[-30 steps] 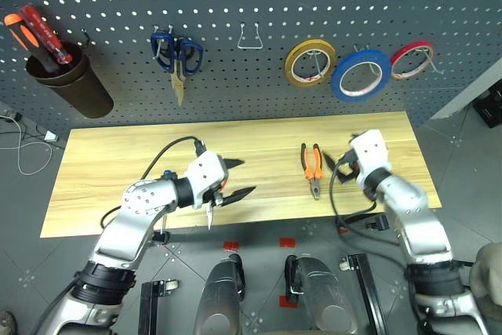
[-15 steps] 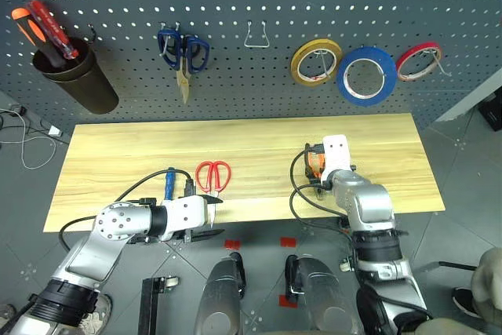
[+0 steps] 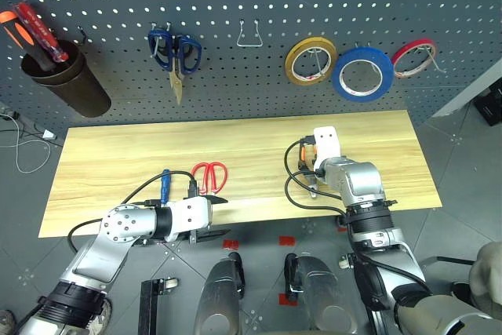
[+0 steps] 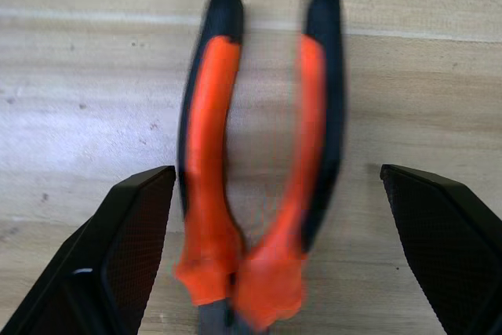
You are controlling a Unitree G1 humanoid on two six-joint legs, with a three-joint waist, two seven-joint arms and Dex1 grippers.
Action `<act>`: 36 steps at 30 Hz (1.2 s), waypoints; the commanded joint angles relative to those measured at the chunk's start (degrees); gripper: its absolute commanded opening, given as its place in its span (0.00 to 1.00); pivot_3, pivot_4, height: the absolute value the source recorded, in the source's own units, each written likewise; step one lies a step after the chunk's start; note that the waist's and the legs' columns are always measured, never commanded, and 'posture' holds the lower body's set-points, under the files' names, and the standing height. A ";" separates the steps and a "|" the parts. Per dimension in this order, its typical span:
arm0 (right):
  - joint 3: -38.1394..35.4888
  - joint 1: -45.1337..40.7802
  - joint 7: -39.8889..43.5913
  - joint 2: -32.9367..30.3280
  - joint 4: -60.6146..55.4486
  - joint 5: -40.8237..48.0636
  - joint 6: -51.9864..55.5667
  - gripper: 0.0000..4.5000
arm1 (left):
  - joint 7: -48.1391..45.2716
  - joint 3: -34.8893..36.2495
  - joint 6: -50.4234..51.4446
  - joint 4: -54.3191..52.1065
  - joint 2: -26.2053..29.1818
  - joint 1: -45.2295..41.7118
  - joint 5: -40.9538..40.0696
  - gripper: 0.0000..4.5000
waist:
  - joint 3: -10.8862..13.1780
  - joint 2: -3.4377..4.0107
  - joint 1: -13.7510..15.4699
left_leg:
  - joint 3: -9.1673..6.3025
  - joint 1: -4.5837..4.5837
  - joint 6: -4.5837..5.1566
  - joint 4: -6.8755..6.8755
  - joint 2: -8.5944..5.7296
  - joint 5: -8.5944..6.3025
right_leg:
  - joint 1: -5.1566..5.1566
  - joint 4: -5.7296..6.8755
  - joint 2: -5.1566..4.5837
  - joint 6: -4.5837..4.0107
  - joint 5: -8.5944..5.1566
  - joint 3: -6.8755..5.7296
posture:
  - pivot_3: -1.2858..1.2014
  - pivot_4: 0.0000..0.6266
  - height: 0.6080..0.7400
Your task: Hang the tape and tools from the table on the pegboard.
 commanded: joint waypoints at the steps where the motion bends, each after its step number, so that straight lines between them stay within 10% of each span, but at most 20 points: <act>1: 1.13 2.15 0.60 -0.22 -4.70 0.32 2.19 0.99 | 0.20 -0.23 -1.16 -0.43 -0.30 0.33 0.20 0.75 | 0.00 0.00 -0.01 | 0.00 0.00 0.00 0.00 0.00 0.00 | 0.00 -0.01 0.00 0.00 0.00 0.00 | 0.50 0.49 1.00; 19: 1.83 -0.50 1.07 -1.28 6.90 -0.07 -3.51 0.99 | 0.43 -0.59 -0.80 1.24 -1.75 -1.55 0.49 0.75 | -0.05 -0.04 -0.15 | -0.02 -0.01 0.00 0.15 0.03 0.00 | 0.00 0.10 0.02 0.00 0.01 -0.03 | 0.50 0.49 1.00; 26: 5.23 -2.06 2.20 -3.69 8.83 -1.59 -5.36 0.63 | 1.78 0.38 -0.16 0.94 -3.19 -1.06 -0.46 0.75 | -0.09 -0.05 -0.08 | -0.05 -0.02 0.02 0.23 0.02 0.00 | 0.05 0.11 0.01 0.00 0.01 -0.04 | 0.50 0.48 1.00; 36: 17.90 13.37 6.80 -8.22 -30.11 -3.85 -6.15 0.63 | 8.75 11.39 10.50 -5.94 -7.45 6.25 -12.98 0.75 | -0.10 -0.04 -0.34 | -0.12 -0.18 0.06 0.21 0.04 -0.03 | -0.05 0.01 0.01 0.02 0.00 -0.09 | 0.50 0.48 1.00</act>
